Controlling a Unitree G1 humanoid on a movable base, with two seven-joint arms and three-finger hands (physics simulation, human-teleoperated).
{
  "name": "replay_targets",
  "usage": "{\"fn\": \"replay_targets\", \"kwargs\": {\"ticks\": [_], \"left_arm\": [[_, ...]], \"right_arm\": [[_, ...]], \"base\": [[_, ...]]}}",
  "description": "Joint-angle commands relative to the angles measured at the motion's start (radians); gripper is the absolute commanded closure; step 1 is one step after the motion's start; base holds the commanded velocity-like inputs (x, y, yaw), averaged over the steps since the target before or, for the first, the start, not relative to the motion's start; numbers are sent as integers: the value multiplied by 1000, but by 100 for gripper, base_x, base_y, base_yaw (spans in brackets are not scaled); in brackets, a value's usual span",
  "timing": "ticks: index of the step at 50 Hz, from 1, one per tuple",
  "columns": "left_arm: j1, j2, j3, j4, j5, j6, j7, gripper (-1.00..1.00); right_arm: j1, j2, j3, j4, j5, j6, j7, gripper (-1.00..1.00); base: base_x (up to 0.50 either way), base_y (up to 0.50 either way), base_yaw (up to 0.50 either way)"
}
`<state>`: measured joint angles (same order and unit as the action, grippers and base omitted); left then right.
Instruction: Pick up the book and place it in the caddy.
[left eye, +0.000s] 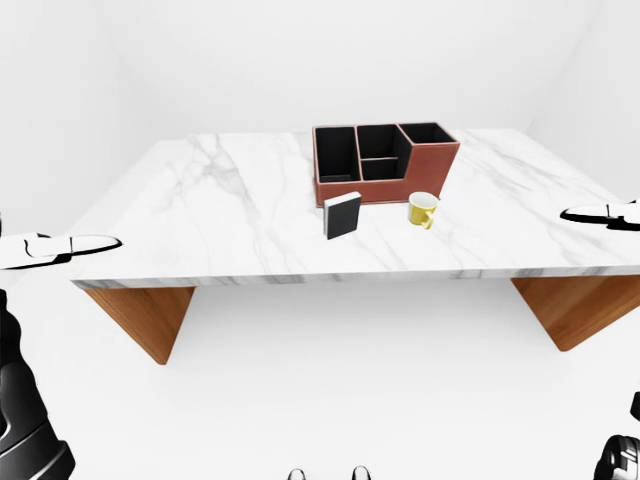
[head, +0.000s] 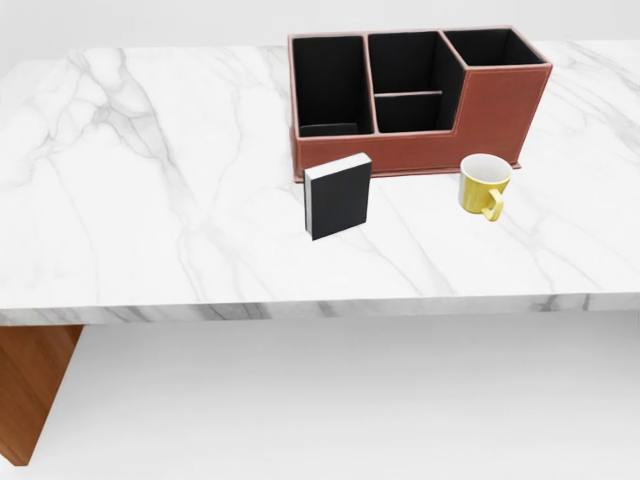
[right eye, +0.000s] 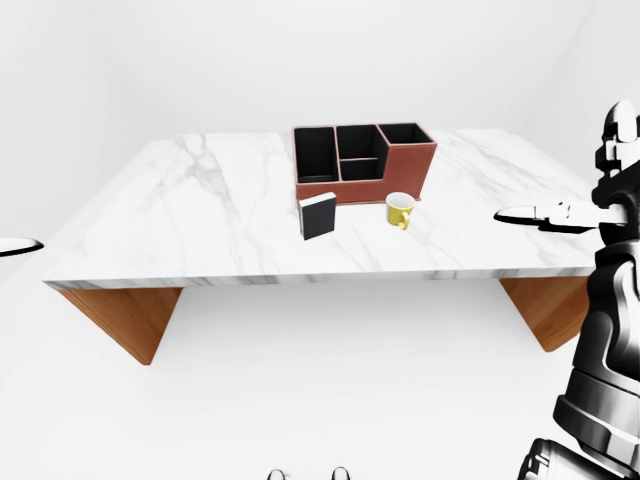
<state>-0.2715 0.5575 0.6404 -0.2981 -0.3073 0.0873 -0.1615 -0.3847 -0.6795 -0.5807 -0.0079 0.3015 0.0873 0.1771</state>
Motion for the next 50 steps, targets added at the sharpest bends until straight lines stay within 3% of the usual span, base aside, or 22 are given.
{"fn": "replay_targets", "kwargs": {"ticks": [1,8,18,50], "left_arm": [[6,3,4,9,2,0,-1,-100],[5,4,8,2,-5,0,2,-100],[4,6,11,-3,-9,0,6,-100],[7,4,10,-8,-1,0,5,-100]], "right_arm": [[3,-5,-2,13,5,0,-3,-100],[3,-7,-4,9,9,0,-6,-100],[3,-3,-4,9,-8,0,-3,-100],[6,-3,-2,12,-14,0,-5,-100]], "base": [[5,50,0],[5,50,0],[0,0,0],[50,0,0]]}}
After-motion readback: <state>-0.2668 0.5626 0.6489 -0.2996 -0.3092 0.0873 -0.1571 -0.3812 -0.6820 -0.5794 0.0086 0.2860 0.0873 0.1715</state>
